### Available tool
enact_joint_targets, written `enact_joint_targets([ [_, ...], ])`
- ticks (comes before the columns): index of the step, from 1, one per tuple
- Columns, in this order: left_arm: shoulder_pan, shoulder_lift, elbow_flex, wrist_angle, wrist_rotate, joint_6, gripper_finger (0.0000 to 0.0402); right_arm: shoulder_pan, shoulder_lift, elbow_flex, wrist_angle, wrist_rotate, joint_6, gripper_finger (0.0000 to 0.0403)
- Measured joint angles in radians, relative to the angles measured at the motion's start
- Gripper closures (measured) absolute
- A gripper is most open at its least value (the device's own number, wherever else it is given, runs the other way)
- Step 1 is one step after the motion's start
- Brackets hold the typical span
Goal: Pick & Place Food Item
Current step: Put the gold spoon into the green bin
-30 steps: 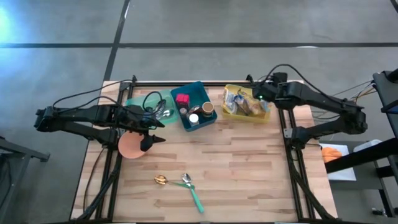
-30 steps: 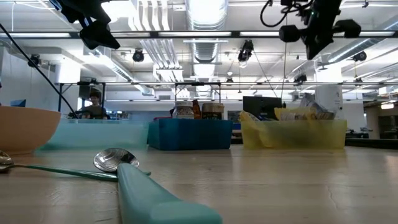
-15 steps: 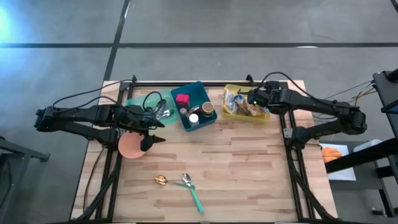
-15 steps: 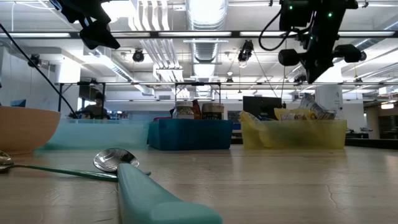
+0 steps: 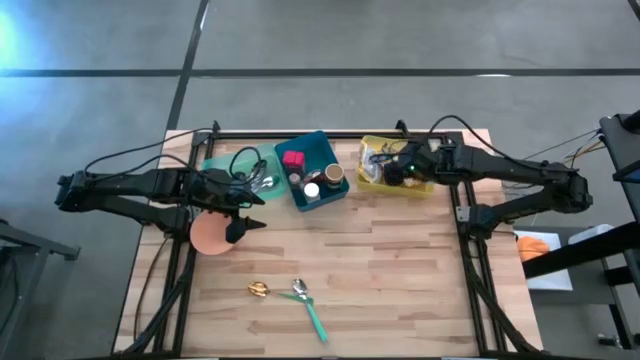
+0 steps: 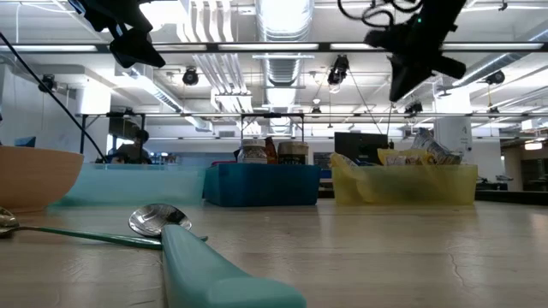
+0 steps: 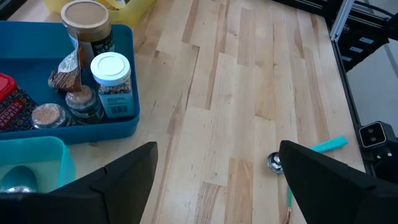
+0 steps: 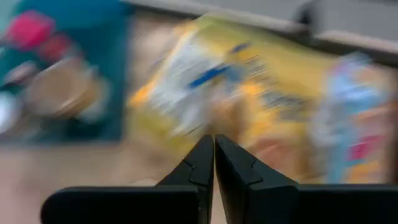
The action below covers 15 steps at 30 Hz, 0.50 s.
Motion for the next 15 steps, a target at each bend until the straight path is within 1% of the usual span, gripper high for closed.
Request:
enact_joint_targets([
  [2,0.000,0.000,0.000,0.000,0.000,0.000,0.0060,0.049,0.009,0.010,0.023,-0.073,-0.017,0.0377],
  [4,0.000,0.000,0.000,0.000,0.000,0.000,0.0060,0.107,0.023,0.015,0.046,-0.115,-0.020,0.0358],
  [9,0.000,0.000,0.000,0.000,0.000,0.000,0.0060,0.256,0.093,0.031,0.098,-0.115,-0.014,0.0298],
  [15,0.000,0.000,0.000,0.000,0.000,0.000,0.0060,0.392,0.232,0.088,0.102,-0.113,0.005,0.0229],
])
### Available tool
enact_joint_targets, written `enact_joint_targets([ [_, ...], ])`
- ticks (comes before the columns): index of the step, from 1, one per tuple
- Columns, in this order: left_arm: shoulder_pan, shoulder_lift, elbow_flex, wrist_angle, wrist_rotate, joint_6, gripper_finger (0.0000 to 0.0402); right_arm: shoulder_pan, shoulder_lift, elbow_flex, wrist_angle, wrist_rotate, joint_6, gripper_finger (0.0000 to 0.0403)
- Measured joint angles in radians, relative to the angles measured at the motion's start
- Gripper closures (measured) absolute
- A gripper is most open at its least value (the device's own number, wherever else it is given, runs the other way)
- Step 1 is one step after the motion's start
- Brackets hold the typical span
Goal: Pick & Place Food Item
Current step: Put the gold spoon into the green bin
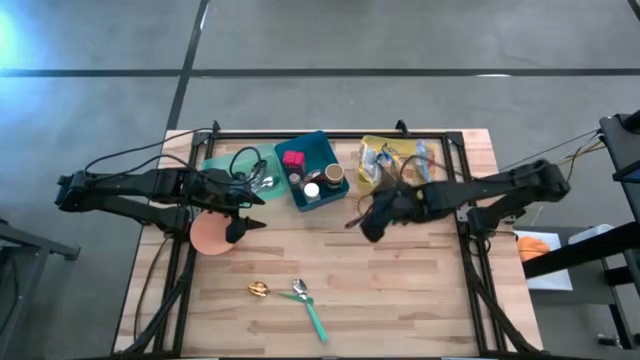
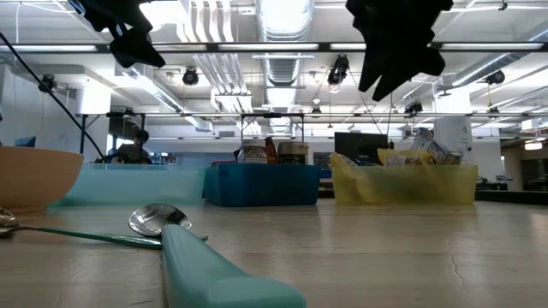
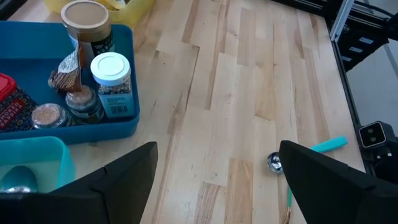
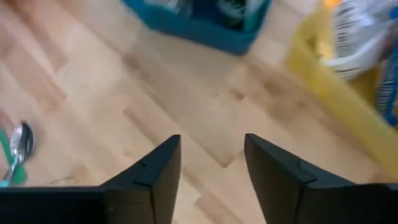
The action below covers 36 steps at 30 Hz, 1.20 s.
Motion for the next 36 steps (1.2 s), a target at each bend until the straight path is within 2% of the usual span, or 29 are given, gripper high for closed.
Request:
enact_joint_targets([
  [4,0.000,0.000,0.000,0.016,0.000,0.000,0.0060,0.081,0.100,0.066,0.000,0.027,0.036,0.0202],
  [10,-0.001,0.001,0.000,0.050,0.004,-0.101,0.0060,0.204,0.245,0.158,-0.003,0.187,0.051,0.0191],
  [16,-0.003,0.015,-0.066,0.182,0.011,-0.615,0.0060,0.276,0.364,0.239,-0.002,0.270,0.078,0.0191],
  [18,-0.003,0.016,-0.105,0.225,0.026,-0.678,0.0060,0.295,0.396,0.257,0.000,0.314,0.082,0.0191],
  [21,-0.003,0.027,-0.162,0.295,0.106,-0.687,0.0060,0.314,0.434,0.279,-0.002,0.347,0.085,0.0191],
  [25,-0.003,0.042,-0.236,0.324,0.206,-0.831,0.0060,0.326,0.459,0.315,-0.034,0.268,0.065,0.0191],
  [27,-0.003,0.054,-0.270,0.334,0.255,-0.905,0.0060,0.339,0.460,0.325,-0.023,0.267,0.064,0.0191],
  [29,-0.003,0.062,-0.293,0.357,0.324,-0.922,0.0060,0.349,0.460,0.332,-0.026,0.270,0.061,0.0191],
  [31,-0.015,0.078,-0.294,0.385,0.374,-0.877,0.0060,0.355,0.458,0.336,-0.016,0.274,0.061,0.0191],
  [36,-0.073,0.092,-0.238,0.379,0.370,-0.649,0.0060,0.360,0.457,0.333,-0.016,0.292,0.055,0.0191],
])
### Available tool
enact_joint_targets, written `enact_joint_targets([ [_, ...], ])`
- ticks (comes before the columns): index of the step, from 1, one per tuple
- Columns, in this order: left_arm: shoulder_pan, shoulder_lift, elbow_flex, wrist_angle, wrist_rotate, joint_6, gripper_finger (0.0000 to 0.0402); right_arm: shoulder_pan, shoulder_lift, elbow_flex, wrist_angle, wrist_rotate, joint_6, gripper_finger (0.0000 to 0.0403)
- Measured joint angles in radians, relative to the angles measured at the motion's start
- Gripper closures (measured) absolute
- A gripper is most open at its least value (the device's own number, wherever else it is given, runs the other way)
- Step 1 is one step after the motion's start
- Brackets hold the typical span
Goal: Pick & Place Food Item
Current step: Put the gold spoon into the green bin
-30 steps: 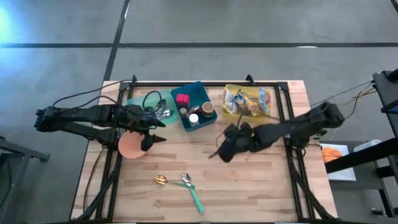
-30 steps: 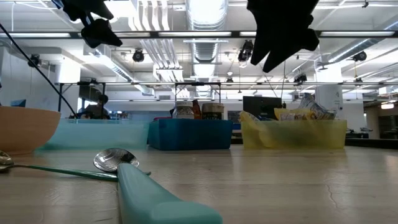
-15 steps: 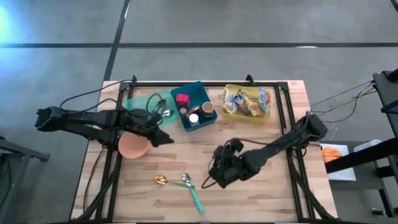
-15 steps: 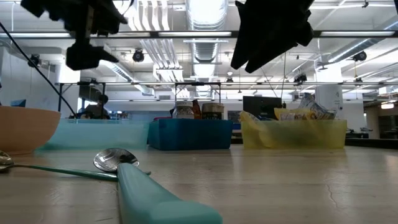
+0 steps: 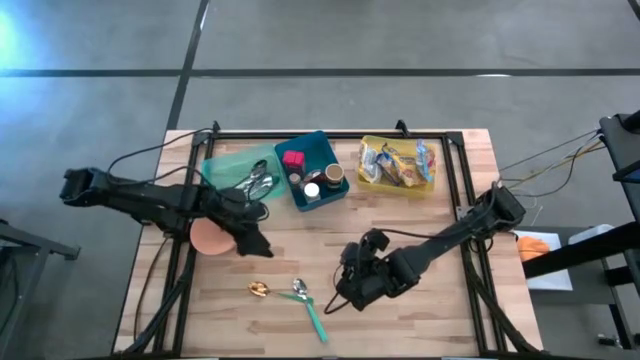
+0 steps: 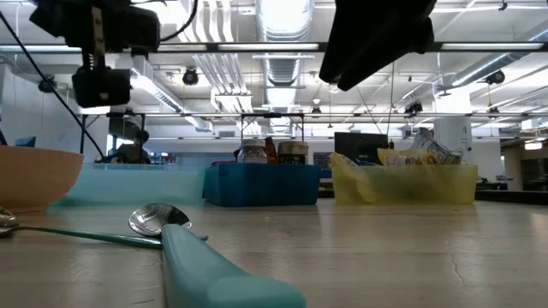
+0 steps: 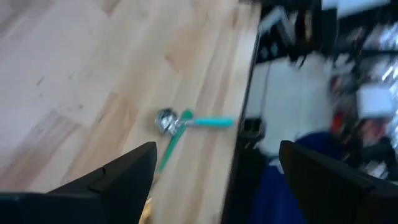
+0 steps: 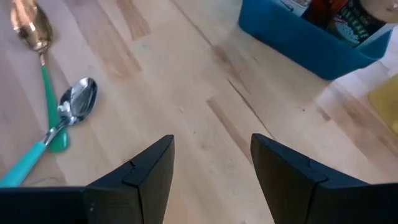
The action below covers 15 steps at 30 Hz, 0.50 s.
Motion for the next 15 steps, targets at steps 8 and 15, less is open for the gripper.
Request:
enact_joint_targets([
  [8,-0.209,0.128,0.132,-0.266,-0.175,0.257,0.0060,0.001,0.002,-0.004,0.000,-0.001,-0.012,0.0191],
  [15,-0.317,0.315,0.208,-0.332,-0.203,0.284,0.0060,0.002,0.002,-0.006,0.004,-0.001,-0.012,0.0191],
])
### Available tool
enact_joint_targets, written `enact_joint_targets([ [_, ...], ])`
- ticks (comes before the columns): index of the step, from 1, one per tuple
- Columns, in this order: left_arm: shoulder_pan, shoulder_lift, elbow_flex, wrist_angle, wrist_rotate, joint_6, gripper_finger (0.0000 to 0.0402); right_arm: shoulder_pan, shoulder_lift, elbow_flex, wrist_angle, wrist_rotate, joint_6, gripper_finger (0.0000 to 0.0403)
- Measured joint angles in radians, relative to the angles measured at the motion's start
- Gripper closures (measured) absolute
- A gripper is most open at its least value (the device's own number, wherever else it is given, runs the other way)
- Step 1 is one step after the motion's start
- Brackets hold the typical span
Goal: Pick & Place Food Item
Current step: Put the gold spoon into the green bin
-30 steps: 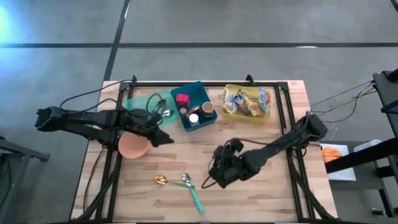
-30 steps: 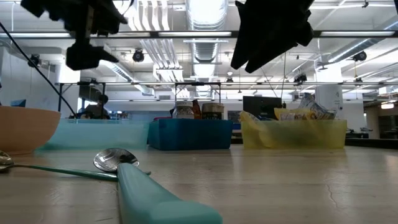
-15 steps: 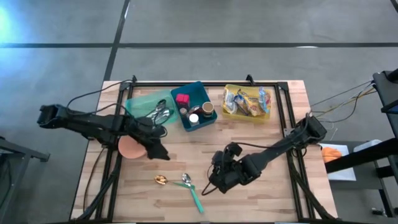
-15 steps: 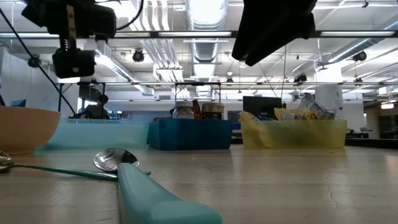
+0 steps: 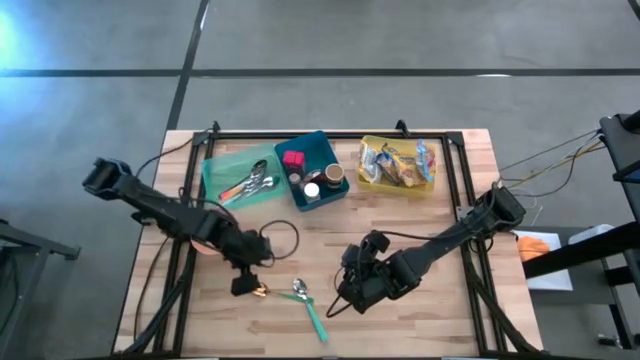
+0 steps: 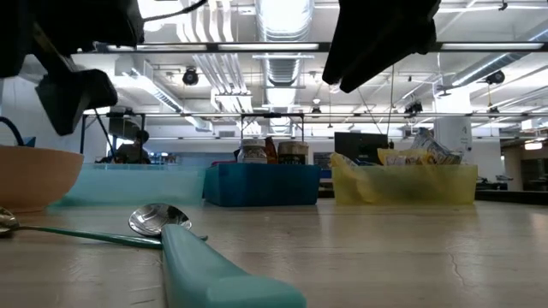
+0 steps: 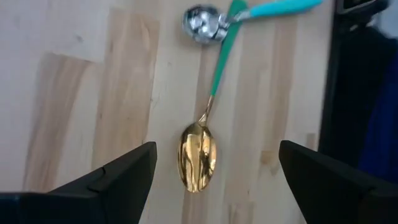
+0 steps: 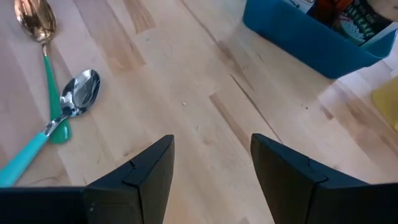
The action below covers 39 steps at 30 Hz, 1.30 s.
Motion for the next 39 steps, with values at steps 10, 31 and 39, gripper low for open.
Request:
enact_joint_targets([
  [10,-0.033,0.220,0.119,-0.004,0.026,0.040,0.0060,0.000,0.000,-0.003,0.006,0.000,-0.001,0.0191],
  [31,-0.107,0.300,0.132,0.094,-0.065,0.080,0.0060,0.045,0.000,-0.005,0.012,-0.070,-0.057,0.0191],
  [39,-0.185,0.373,0.131,0.109,-0.232,0.184,0.0060,0.117,-0.001,-0.005,0.012,-0.080,-0.112,0.0191],
])
